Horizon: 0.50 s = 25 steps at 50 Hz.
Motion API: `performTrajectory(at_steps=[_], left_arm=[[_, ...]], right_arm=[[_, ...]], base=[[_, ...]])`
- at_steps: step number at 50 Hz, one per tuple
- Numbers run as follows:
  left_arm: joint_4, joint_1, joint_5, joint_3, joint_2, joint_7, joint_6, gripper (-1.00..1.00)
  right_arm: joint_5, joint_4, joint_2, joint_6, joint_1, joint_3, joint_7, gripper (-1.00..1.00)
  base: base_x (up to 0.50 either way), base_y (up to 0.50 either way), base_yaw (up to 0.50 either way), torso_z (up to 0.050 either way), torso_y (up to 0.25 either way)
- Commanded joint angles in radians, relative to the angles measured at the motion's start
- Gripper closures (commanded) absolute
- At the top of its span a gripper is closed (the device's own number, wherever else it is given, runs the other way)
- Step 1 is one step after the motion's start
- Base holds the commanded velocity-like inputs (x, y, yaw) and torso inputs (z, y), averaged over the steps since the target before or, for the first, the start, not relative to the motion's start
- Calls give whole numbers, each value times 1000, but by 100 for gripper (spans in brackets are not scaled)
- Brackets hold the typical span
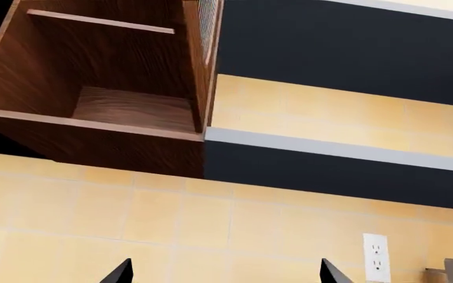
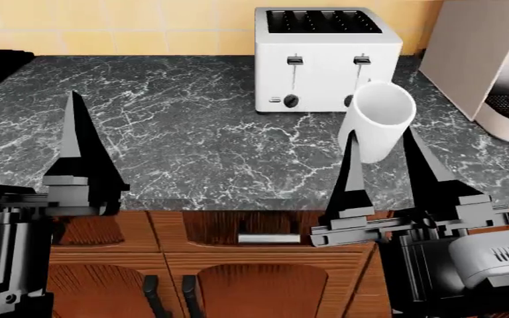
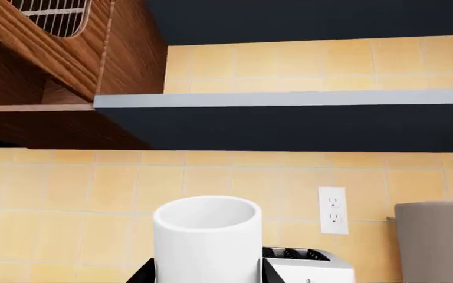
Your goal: Pick the mug from the cabinet, place it under the coffee machine dispenser, and press the start button.
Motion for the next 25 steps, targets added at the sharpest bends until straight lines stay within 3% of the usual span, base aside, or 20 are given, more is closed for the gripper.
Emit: performTrajectory(at_steps=[1,25], left_arm=[[-1,-2,-7,1,-4,-5,-1,-100],[-2,-4,-23,2,-13,-14,-3,-100]], right_arm=[[-19,-6,1,-1,3,4,-2,100],[-15,-10,8,-5,2,9,3,100]], base=[[0,-500,0,0,0],[0,-500,0,0,0]])
